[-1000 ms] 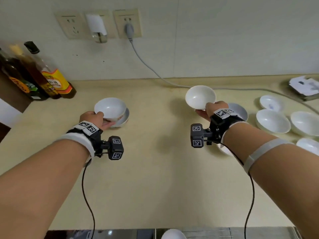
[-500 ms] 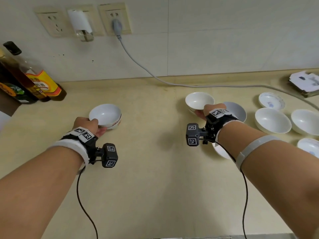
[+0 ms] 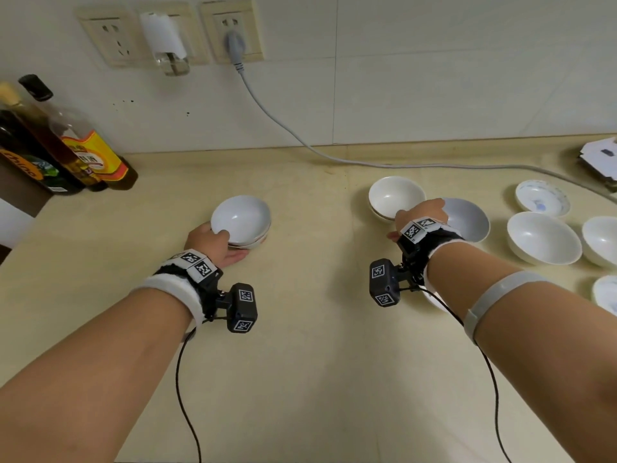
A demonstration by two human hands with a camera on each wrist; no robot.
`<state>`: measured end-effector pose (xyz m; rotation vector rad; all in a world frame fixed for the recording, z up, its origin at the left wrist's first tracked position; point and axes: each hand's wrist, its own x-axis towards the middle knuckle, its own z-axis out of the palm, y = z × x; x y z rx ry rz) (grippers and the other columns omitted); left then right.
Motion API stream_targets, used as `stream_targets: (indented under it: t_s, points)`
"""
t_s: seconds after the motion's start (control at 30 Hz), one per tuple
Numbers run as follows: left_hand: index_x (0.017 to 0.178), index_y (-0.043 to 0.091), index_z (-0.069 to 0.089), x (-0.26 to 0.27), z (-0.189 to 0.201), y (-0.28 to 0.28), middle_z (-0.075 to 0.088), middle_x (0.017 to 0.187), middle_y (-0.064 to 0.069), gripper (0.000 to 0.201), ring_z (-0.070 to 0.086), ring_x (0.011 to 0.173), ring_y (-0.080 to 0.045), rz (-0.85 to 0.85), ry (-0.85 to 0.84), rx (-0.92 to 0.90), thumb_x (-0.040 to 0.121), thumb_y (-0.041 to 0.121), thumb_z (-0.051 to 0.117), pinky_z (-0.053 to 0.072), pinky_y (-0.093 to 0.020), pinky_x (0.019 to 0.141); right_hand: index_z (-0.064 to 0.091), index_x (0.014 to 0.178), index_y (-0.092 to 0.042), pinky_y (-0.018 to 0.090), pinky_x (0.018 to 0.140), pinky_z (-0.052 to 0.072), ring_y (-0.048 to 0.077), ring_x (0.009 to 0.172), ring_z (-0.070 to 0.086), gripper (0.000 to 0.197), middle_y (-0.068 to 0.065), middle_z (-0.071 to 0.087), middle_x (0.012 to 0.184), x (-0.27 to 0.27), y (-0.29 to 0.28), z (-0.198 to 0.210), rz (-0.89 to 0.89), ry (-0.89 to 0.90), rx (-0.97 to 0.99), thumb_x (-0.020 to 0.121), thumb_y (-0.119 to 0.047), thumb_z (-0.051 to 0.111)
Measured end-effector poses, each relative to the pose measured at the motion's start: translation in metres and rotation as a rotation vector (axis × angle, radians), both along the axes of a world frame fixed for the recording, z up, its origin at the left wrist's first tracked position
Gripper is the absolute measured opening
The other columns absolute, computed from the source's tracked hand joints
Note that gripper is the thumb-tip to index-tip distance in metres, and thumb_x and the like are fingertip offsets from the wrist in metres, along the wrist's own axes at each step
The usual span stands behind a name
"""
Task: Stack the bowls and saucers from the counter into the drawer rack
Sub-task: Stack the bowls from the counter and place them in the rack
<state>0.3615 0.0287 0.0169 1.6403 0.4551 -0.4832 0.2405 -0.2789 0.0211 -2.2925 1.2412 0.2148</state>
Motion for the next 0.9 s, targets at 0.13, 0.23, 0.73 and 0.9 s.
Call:
stream_targets:
  t_s: [0.13, 0.23, 0.73, 0.9]
  points:
    - [0.143, 0.014, 0.05, -0.016, 0.003, -0.024, 0.054, 0.124, -0.023, 0.05, 0.069, 0.077, -0.038, -0.15, 0.02, 0.001, 0.097, -0.005, 0.043, 0.064, -0.034, 0.054, 0.06, 0.127, -0.013, 0.035, 0.087, 0.057, 0.033, 0.113, 0.058, 0.039, 0.018, 0.059, 0.127, -0.003, -0.006, -0.005, 0.006, -0.069, 0.022, 0.092, -0.031, 0.059]
    - [0.144, 0.019, 0.05, -0.026, 0.001, -0.037, 0.055, 0.124, -0.023, 0.051, 0.07, 0.075, -0.038, -0.214, 0.039, 0.01, 0.098, -0.002, 0.045, 0.064, -0.035, 0.056, 0.047, 0.134, -0.012, 0.034, 0.08, 0.06, 0.029, 0.106, 0.064, 0.056, 0.011, 0.062, 0.124, 0.003, -0.01, -0.004, -0.117, -0.219, 0.263, 0.082, -0.024, 0.067]
    - [0.147, 0.026, 0.046, -0.062, 0.007, -0.052, 0.053, 0.139, -0.015, 0.043, 0.072, 0.084, -0.038, -0.405, 0.125, -0.038, 0.104, 0.023, 0.047, 0.062, -0.045, 0.08, 0.051, 0.14, -0.014, 0.023, 0.045, 0.059, 0.024, 0.056, 0.071, 0.05, 0.019, 0.064, 0.111, 0.007, 0.045, 0.052, -0.144, -0.514, 0.542, 0.09, -0.01, 0.051]
    - [0.145, 0.017, 0.045, -0.065, 0.013, -0.044, 0.063, 0.117, -0.014, 0.068, 0.071, 0.106, -0.04, -0.349, 0.202, -0.101, 0.097, 0.066, 0.039, 0.057, -0.054, 0.094, 0.06, 0.132, -0.011, 0.032, 0.05, 0.063, 0.029, 0.063, 0.074, 0.043, 0.016, 0.069, 0.103, 0.008, 0.083, 0.053, 0.019, -0.367, 0.539, 0.089, -0.01, 0.055]
